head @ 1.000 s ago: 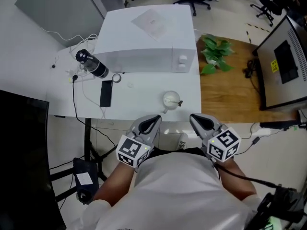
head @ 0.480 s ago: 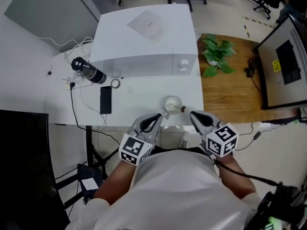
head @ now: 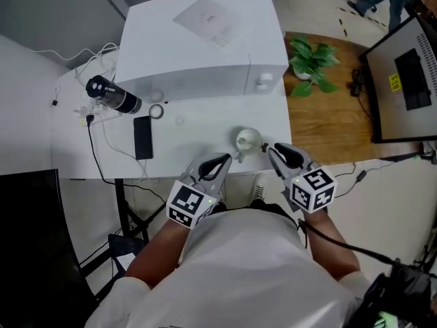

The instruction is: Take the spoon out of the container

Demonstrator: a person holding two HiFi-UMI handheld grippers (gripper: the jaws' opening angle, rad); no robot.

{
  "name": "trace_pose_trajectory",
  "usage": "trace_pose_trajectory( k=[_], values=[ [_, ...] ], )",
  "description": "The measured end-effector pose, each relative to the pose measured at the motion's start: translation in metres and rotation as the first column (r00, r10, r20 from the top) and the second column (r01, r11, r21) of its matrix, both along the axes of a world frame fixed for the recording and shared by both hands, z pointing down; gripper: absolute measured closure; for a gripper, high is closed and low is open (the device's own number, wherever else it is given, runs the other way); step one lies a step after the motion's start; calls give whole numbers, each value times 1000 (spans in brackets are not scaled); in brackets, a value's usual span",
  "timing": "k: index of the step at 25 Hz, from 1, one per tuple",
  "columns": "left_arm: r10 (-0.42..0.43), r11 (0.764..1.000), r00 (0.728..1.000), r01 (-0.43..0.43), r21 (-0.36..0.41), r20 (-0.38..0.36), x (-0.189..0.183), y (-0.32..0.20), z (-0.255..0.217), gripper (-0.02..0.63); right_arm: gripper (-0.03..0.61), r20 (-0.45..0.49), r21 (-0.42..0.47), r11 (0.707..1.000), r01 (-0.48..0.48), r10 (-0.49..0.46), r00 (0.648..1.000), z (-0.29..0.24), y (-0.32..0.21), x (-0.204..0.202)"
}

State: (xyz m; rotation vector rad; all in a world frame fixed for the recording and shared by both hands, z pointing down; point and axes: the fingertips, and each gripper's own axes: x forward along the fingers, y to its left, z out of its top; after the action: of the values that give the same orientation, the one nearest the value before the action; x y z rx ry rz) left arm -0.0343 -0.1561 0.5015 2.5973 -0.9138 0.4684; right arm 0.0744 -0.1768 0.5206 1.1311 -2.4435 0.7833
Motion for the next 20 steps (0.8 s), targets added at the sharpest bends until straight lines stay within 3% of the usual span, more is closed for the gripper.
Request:
trace_pose_trajectory(
  k=[11,20],
  values=[
    [2,999,1000,-3,-48,-9,-8,-12,11,609,476,0,-127,991,-42,43,999,44,-14,-5],
    [3,998,1000,-4,-66,-15,-13,-14,17,609,472,10,-163,987,-16,18,1000,57,-13,-15]
  ],
)
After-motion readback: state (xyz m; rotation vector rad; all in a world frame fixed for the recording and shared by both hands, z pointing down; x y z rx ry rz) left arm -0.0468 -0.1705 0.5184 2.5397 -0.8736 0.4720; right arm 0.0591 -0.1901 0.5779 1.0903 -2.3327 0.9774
